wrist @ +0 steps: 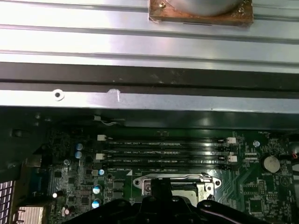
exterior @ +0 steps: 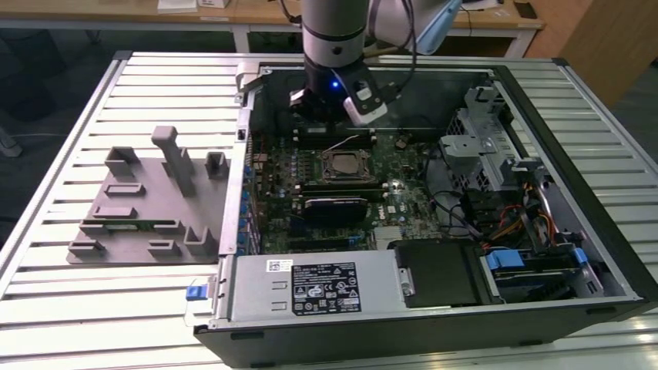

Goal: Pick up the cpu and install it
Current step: 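Install the first cpu locking lever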

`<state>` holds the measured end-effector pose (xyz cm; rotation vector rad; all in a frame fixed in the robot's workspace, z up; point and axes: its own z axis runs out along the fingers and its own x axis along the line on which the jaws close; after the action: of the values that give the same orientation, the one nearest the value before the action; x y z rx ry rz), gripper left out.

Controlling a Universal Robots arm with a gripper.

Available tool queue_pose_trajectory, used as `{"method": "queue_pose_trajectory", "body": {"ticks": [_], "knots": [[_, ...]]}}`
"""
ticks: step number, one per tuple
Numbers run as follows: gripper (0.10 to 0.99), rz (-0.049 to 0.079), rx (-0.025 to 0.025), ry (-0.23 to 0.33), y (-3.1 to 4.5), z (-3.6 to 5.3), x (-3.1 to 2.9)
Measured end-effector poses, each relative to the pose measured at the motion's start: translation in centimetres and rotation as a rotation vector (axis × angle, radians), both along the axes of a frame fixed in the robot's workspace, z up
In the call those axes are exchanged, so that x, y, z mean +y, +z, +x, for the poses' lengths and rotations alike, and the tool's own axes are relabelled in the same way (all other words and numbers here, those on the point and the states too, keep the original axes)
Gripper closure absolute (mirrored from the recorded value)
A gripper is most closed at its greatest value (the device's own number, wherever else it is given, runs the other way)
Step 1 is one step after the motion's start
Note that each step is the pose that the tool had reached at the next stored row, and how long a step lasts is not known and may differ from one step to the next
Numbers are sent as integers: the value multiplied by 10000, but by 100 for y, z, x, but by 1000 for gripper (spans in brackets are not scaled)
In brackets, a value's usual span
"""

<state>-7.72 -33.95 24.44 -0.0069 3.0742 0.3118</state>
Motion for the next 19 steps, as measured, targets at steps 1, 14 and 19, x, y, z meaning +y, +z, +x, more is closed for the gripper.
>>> {"method": "queue_pose_trajectory", "body": {"ticks": [1,14,19], "knots": [[980,-33,-50,-88,-5,0,0],[980,-58,-431,-772,-97,11,0],[980,-38,-562,-807,-130,28,0]]}}
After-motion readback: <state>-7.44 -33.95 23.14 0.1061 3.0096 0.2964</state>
